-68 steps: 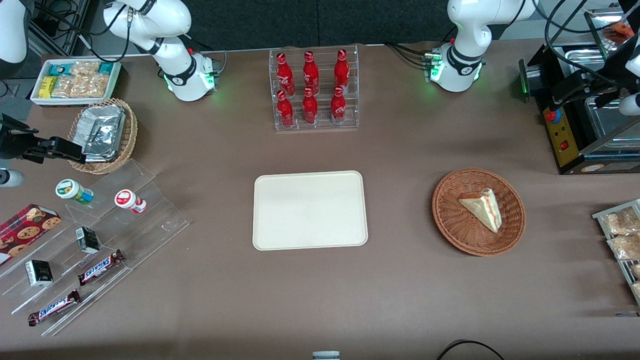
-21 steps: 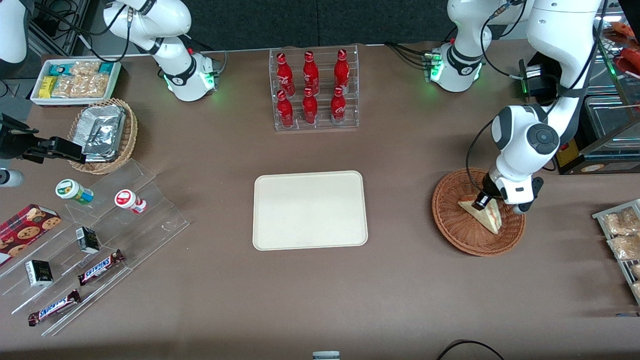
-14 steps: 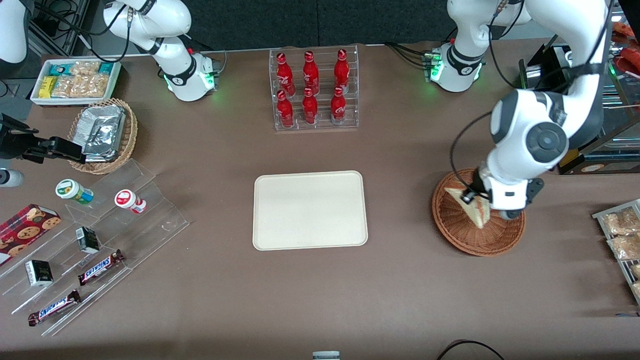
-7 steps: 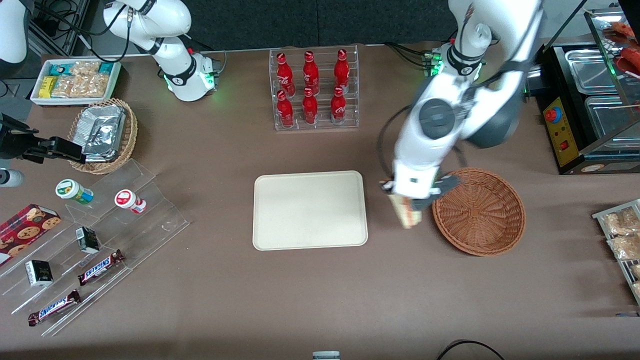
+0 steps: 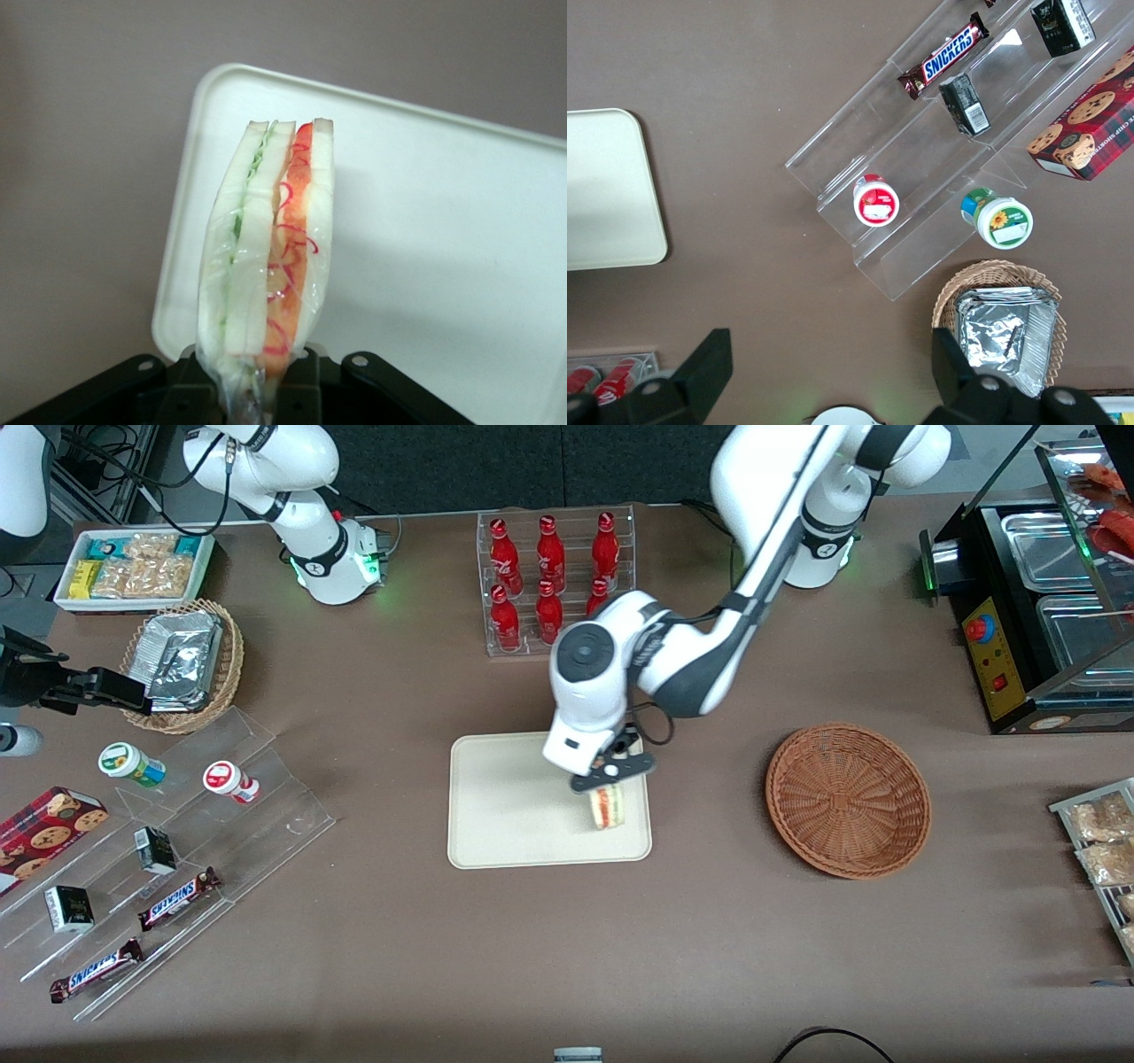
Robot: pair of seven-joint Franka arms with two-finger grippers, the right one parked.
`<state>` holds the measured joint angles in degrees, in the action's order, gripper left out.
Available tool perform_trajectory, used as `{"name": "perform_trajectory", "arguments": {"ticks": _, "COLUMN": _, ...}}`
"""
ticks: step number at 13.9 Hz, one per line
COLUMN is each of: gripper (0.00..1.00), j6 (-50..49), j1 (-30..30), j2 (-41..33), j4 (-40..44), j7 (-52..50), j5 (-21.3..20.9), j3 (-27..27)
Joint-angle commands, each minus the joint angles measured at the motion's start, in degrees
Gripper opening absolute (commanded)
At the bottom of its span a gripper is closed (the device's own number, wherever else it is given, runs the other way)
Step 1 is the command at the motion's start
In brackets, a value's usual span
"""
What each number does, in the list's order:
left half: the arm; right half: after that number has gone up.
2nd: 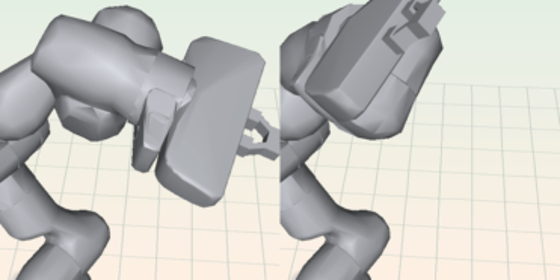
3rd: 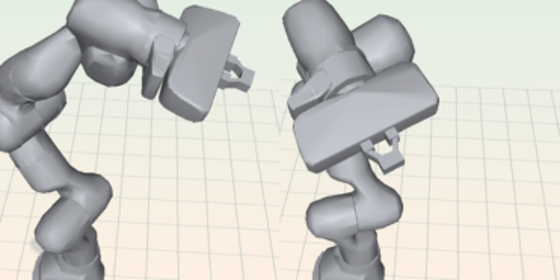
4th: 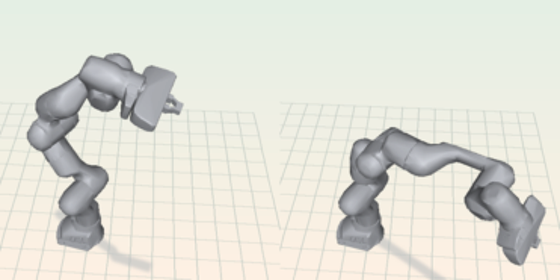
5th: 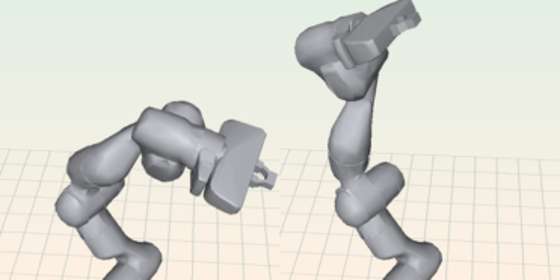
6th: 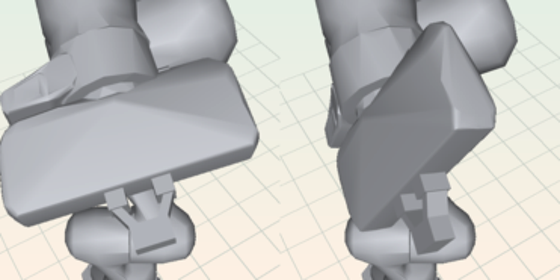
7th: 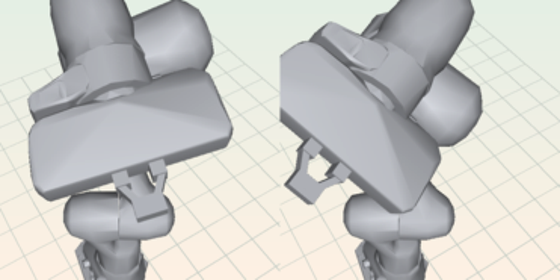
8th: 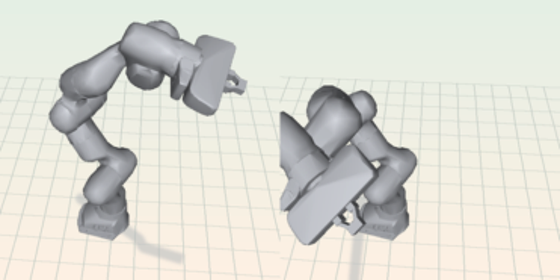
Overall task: Place sandwich from basket to tray
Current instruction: 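Lower the sandwich onto the tray and open the left gripper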
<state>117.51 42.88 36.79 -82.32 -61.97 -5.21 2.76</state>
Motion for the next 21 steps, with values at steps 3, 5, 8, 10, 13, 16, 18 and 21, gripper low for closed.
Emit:
{"name": "perform_trajectory", "arguments": {"ticks": 3, "gripper": 0.0, "j6": 7.4, "j1": 3.7, "j2": 5.1, "j4": 0.8, "j7": 0.1, "j5": -2.2, "j3": -0.9}}
{"name": "perform_trajectory", "arguments": {"ticks": 5, "gripper": 0.0, "j6": 8.9, "j1": 3.7, "j2": 6.2, "j4": 0.7, "j7": -0.7, "j5": -3.3, "j3": -0.9}}
{"name": "perform_trajectory", "arguments": {"ticks": 8, "gripper": 0.0, "j6": 10.7, "j1": 3.9, "j2": 7.9, "j4": 0.8, "j7": -0.7, "j5": -3.5, "j3": -0.9}}
{"name": "perform_trajectory", "arguments": {"ticks": 10, "gripper": 0.0, "j6": 10.8, "j1": 4.5, "j2": 8.4, "j4": 0.8, "j7": -0.7, "j5": -3.8, "j3": -1.0}}
{"name": "perform_trajectory", "arguments": {"ticks": 13, "gripper": 0.99, "j6": 10.5, "j1": 4.4, "j2": 8.2, "j4": 0.8, "j7": -0.7, "j5": -3.8, "j3": -1.0}}
{"name": "perform_trajectory", "arguments": {"ticks": 16, "gripper": 1.0, "j6": 8.3, "j1": 4.1, "j2": 6.9, "j4": 1.1, "j7": -0.9, "j5": -3.0, "j3": -1.0}}
{"name": "perform_trajectory", "arguments": {"ticks": 18, "gripper": 1.0, "j6": 2.6, "j1": 3.6, "j2": 3.1, "j4": 1.5, "j7": -1.5, "j5": -2.5, "j3": -1.1}}
{"name": "perform_trajectory", "arguments": {"ticks": 21, "gripper": 1.0, "j6": -8.0, "j1": -1.0, "j2": -6.3, "j4": 1.4, "j7": -4.4, "j5": -2.0, "j3": -1.1}}
